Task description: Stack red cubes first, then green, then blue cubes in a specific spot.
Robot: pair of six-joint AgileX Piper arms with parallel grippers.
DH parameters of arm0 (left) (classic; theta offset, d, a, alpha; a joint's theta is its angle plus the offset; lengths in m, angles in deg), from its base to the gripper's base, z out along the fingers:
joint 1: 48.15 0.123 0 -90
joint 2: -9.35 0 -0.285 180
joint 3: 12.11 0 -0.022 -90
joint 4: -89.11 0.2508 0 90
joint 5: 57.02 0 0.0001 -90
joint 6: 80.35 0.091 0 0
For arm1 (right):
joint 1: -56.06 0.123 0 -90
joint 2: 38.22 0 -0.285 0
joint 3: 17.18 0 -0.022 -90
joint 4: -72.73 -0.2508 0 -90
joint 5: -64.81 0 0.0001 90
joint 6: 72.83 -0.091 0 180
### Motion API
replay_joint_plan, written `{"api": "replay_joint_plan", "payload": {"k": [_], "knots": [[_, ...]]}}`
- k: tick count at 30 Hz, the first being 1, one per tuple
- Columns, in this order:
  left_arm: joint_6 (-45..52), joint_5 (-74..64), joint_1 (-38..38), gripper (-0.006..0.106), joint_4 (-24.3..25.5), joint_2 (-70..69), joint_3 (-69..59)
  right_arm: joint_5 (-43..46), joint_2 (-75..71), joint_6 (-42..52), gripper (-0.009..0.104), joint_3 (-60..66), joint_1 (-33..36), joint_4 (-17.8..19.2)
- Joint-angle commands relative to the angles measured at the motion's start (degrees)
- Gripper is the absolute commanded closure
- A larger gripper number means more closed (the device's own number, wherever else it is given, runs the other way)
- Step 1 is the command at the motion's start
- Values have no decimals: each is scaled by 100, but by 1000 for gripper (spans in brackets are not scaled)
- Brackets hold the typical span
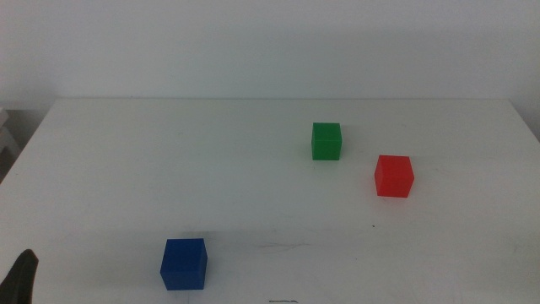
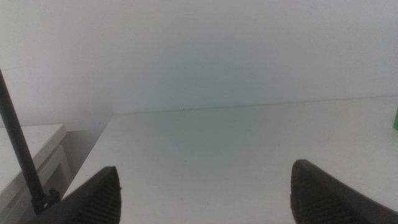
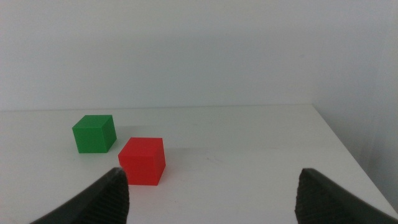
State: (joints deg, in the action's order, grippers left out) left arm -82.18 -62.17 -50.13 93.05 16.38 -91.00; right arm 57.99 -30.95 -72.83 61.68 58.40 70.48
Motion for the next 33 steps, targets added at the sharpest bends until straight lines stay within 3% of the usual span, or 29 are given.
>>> {"api": "replay_joint_plan", "payload": {"k": [1,4,6,11,29,33], "knots": [[-41,448,11,7,-16,-116,26,465,-137,31,1,-100,-40,64],[-41,448,11,7,-16,-116,26,444,-137,31,1,-100,-40,-3],[-41,448,11,7,-16,-116,26,350,-117,31,1,-278,-40,139],[-41,448,11,7,-16,-116,26,-323,242,0,1,-1035,-31,174],[-41,448,11,7,-16,-116,26,-2270,3665,-75,1,-4217,-31,150],[-41,448,11,7,-16,-116,26,-3233,4370,-75,1,-4945,-31,143]]}}
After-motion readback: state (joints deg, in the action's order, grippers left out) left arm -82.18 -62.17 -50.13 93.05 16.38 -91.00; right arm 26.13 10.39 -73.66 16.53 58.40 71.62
